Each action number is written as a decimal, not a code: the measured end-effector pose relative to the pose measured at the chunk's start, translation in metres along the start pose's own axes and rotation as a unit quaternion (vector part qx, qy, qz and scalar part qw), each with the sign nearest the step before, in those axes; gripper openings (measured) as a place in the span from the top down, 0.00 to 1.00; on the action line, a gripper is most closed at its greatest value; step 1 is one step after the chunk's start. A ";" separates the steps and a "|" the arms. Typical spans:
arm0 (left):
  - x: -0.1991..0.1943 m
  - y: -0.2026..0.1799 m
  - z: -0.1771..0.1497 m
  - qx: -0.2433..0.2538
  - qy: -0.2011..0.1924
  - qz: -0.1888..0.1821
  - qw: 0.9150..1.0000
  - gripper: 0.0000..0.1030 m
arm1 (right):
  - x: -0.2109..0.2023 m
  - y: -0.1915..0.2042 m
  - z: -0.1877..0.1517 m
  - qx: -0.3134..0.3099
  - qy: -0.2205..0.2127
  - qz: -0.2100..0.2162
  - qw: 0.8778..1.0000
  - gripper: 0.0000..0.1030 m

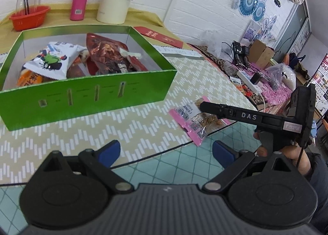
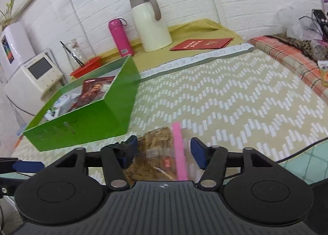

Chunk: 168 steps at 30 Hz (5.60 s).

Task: Organize snacks

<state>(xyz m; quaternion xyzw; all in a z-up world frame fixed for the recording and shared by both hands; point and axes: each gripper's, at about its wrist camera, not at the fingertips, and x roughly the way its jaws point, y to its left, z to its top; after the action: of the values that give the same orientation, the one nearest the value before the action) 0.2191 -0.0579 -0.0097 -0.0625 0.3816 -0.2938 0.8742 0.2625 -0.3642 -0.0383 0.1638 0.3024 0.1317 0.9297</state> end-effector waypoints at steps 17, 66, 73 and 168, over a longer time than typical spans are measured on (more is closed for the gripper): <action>-0.025 0.049 -0.036 -0.080 -0.001 0.001 0.997 0.07 | -0.059 0.115 -0.067 -0.248 -0.028 0.037 0.968 0.00; -0.015 0.030 -0.032 -0.042 0.019 -0.067 0.997 0.52 | -0.042 0.113 -0.084 -0.192 0.031 0.057 0.979 0.11; -0.011 0.036 -0.035 -0.059 0.030 -0.082 0.994 0.37 | -0.046 0.110 -0.080 -0.191 0.026 0.048 0.980 0.16; -0.138 0.020 -0.058 -0.017 -0.131 0.269 0.954 0.01 | -0.088 0.154 -0.051 -0.240 -0.071 -0.020 0.968 0.00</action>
<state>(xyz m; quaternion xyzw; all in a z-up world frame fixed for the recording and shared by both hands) 0.1138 0.0424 0.0303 -0.0102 0.2712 -0.0300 0.9620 0.1399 -0.2428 0.0274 -0.0610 0.1982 0.1694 0.9635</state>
